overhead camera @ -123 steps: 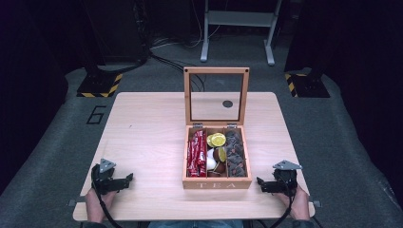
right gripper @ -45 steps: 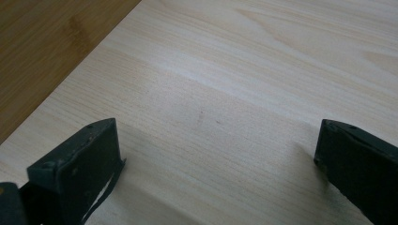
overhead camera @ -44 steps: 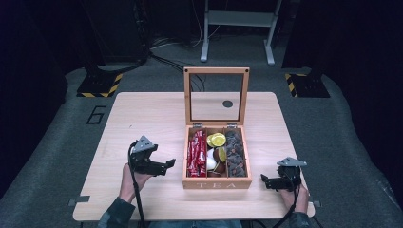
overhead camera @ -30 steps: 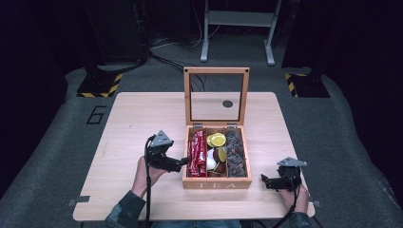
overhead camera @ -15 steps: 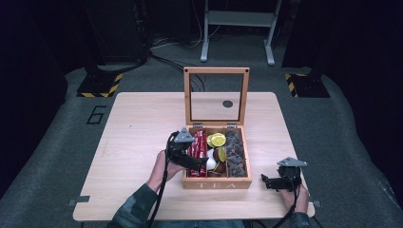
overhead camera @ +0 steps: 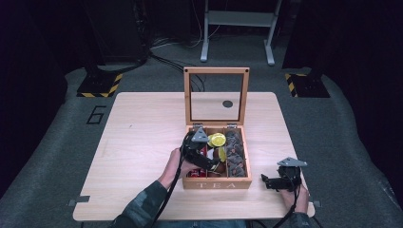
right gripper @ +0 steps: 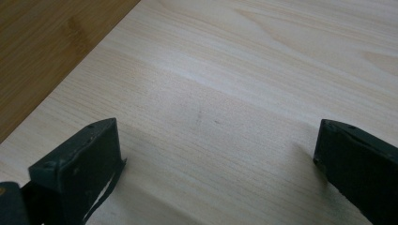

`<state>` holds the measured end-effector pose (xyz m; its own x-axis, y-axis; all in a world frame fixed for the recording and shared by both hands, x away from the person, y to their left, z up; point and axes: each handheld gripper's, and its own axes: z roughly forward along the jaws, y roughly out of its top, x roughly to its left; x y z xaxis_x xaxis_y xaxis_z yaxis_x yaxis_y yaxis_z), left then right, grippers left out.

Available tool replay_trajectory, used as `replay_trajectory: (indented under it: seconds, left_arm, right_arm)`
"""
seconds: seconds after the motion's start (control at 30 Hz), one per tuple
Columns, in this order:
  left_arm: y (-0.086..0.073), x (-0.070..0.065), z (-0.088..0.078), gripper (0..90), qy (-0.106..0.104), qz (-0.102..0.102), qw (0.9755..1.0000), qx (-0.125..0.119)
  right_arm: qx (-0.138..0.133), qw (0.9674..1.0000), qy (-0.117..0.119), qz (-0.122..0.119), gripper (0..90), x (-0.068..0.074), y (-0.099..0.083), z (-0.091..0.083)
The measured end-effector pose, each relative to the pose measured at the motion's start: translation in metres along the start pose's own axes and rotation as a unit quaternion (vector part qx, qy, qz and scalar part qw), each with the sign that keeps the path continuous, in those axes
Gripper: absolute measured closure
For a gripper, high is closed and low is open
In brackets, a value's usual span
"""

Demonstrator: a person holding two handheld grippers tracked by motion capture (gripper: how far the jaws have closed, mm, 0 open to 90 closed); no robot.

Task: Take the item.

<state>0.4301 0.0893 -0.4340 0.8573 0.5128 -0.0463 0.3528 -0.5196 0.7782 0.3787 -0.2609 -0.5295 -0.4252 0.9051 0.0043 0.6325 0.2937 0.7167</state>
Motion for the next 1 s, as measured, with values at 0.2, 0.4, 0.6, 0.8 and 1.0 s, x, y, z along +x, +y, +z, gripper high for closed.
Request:
replay_trajectory:
  seconds: [0.2,0.4,0.6,0.8,1.0]
  left_arm:
    - [0.004,0.0,0.01,11.9,-0.01,0.003,0.9998,0.019]
    - [0.007,-0.001,0.018,15.5,-0.009,0.005,0.9993,0.035]
    - [0.007,0.003,0.022,22.9,0.0,-0.006,0.9991,0.043]
    - [0.007,0.002,0.026,30.5,0.006,-0.008,0.9982,0.059]
    - [0.005,0.005,0.03,35.5,0.0,-0.015,0.9971,0.075]
  right_arm:
    - [0.0,1.0,0.001,-0.001,0.5,0.0,0.0,0.0]
    - [0.001,1.0,0.001,-0.003,0.6,0.0,0.0,0.0]
    - [0.001,1.0,0.001,-0.005,0.6,-0.001,0.0,0.0]
    - [0.001,1.0,0.001,-0.005,0.6,-0.001,0.0,0.0]
    - [0.001,1.0,0.001,-0.005,0.6,-0.001,0.0,0.0]
